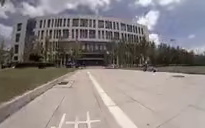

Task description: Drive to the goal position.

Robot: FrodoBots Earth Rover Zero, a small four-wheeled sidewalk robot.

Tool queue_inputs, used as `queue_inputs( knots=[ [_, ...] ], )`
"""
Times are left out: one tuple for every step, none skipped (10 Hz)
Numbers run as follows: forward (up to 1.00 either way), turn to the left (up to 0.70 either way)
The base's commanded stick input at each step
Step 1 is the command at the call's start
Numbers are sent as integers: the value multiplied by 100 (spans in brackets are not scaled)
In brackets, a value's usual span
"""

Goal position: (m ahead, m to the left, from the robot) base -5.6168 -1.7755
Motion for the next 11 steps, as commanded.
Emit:
queue_inputs(
  knots=[
    [0,-70],
    [0,-70],
    [0,-70],
    [0,-70],
    [0,-70],
    [0,-70],
    [0,-70],
    [0,-68],
    [0,-67],
    [0,-69],
    [0,-70]
  ],
)
